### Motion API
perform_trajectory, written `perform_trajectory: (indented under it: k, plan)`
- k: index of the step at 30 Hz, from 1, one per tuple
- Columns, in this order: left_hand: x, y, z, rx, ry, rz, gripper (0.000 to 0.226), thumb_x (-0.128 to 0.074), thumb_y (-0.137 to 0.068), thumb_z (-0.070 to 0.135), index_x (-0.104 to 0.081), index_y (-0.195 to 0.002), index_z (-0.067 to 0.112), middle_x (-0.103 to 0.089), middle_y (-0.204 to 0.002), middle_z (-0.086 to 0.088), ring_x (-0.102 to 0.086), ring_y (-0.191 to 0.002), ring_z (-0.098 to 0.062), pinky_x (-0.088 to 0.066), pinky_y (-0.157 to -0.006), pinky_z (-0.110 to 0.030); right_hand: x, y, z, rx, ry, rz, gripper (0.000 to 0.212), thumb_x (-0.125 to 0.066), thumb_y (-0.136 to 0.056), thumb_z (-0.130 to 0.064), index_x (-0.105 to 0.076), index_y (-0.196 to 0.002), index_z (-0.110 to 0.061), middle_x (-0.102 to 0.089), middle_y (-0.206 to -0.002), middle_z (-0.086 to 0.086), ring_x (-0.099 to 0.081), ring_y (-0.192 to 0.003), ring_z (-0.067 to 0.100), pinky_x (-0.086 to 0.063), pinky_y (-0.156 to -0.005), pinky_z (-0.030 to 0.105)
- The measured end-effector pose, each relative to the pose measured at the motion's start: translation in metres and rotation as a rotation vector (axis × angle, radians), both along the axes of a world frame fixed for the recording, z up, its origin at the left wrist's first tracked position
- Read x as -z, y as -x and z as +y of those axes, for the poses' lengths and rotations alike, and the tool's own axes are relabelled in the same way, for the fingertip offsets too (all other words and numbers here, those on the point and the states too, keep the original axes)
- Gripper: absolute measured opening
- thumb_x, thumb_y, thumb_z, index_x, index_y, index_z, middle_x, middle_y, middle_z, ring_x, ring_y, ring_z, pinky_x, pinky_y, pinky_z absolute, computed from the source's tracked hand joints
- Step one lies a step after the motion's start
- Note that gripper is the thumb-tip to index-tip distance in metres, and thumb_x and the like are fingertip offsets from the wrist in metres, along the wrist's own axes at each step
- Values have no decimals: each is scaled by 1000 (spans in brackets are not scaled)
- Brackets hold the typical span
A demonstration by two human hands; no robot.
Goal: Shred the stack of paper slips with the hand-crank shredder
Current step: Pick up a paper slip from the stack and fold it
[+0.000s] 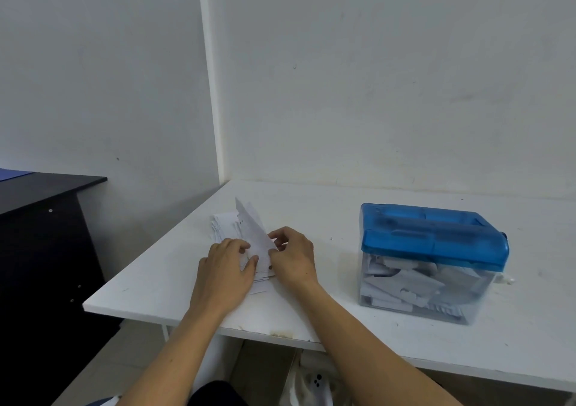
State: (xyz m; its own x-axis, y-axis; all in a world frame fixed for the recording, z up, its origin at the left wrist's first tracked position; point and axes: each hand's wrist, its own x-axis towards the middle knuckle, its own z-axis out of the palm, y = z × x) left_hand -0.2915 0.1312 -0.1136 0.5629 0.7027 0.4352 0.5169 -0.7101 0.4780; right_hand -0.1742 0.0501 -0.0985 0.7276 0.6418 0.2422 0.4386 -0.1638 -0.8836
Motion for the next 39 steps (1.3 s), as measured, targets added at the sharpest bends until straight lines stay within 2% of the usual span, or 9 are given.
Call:
perform_trajectory:
  k: [4,6,14,17,19,22,30,35,39]
  plan:
    - [-1,4,4,-105,111,-43,29,-56,-97,50,-56,-109,24,-56,-120,0,-46,-111,-17,-44,-93,-35,-4,-3,-5,24,-100,149,28,-59,-88,-5,-65,-112,-18,-66,-105,-1,-70,-85,24,-57,-63,24]
    - [-2,4,5,-110,133,-15,27,-51,-98,54,-56,-103,28,-56,-119,0,-43,-108,-16,-42,-93,-36,-6,-3,-7,24,-146,201,28,-59,-89,-7,-65,-113,-19,-66,-108,-2,-69,-75,21,-50,-53,18]
    - [-7,4,6,-104,187,15,48,-40,-100,59,-70,-118,26,-59,-124,-3,-46,-118,-25,-41,-97,-42,-11,0,-13,-52,-219,220,21,-58,-92,-6,-65,-109,-15,-67,-102,1,-60,-51,-2,-44,-48,10]
    - [-8,4,5,-90,196,-14,48,-46,-98,60,-70,-118,25,-60,-122,0,-50,-115,-24,-44,-96,-42,-11,3,-14,-100,-224,221,21,-58,-92,-7,-64,-111,-16,-67,-105,2,-65,-65,8,-53,-55,17]
    - [-9,5,4,-43,244,-109,44,-57,-93,57,-73,-110,20,-67,-112,2,-61,-100,-19,-52,-85,-37,-11,5,-14,-146,-216,205,25,-58,-91,-7,-63,-114,-16,-67,-106,2,-68,-77,11,-61,-63,27]
    - [-12,9,1,51,387,-276,30,-71,-88,47,-79,-95,19,-74,-89,6,-68,-77,-13,-55,-65,-27,-12,8,-15,-203,-152,139,33,-57,-88,-8,-59,-120,-17,-65,-110,0,-67,-89,12,-57,-62,21]
    - [-16,10,-5,161,465,-328,23,-65,-97,30,-72,-115,18,-71,-102,4,-68,-85,-13,-50,-54,-9,-14,11,-14,-212,-202,234,18,-49,-98,-20,-64,-108,-22,-69,-106,-7,-66,-93,10,-46,-66,15]
    - [-20,15,-10,269,455,-366,29,-46,-106,25,-60,-132,21,-69,-114,6,-67,-102,-13,-54,-71,-15,-19,24,-16,-273,-242,195,22,-46,-99,-12,-61,-114,-16,-67,-109,3,-67,-97,19,-57,-66,24]
    - [-61,8,-18,351,438,-548,28,-41,-107,30,-54,-127,45,-66,-118,23,-62,-109,2,-51,-94,-26,-67,34,-20,-259,-358,121,26,-43,-95,-7,-59,-113,-15,-67,-106,2,-66,-95,21,-58,-72,35]
